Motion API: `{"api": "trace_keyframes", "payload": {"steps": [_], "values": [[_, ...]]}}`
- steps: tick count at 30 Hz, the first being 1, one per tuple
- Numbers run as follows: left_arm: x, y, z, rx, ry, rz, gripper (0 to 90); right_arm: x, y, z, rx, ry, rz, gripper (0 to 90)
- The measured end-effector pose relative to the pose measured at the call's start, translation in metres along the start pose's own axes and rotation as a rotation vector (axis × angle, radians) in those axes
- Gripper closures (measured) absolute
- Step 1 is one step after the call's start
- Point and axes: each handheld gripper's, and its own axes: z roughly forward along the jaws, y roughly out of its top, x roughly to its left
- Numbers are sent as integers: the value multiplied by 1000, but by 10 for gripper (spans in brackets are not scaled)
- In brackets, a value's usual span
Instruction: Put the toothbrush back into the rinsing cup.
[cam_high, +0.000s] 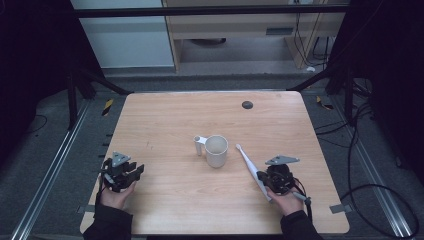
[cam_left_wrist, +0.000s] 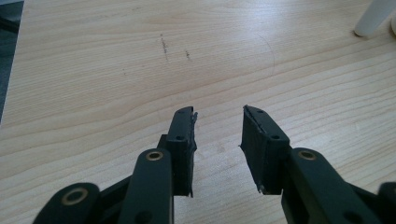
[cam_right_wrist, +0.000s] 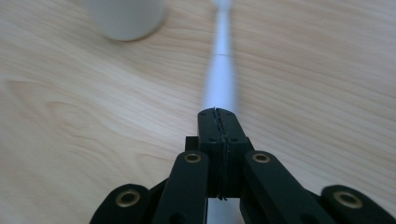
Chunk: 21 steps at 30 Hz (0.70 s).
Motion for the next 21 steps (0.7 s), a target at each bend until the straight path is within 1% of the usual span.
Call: {"api": "trace_keyframes", "payload": {"steps": [1, 2, 4, 6, 8, 11, 15, 21], "values": [[0, 0, 0, 0, 0, 1, 637, -5, -2, -3, 1, -40, 1, 900], [0, 0, 0, 0, 0, 1, 637, -9, -4, -5, 7, -64, 5, 900], [0, 0, 0, -2, 0, -2, 637, -14, -7, -6, 20, -73, 28, 900], [0, 0, 0, 1, -1, 1, 637, -17, -12, -5, 45, -86, 32, 900], [0, 0, 0, 1, -1, 1, 637, -17, -15, -5, 64, -85, 34, 900], [0, 0, 0, 1, -1, 0, 638, -17, -17, -5, 71, -86, 33, 900], [0, 0, 0, 0, 0, 0, 638, -17, -18, -5, 74, -91, 35, 900], [0, 0, 0, 0, -2, 0, 638, -19, -17, -7, 64, -92, 39, 899]]}}
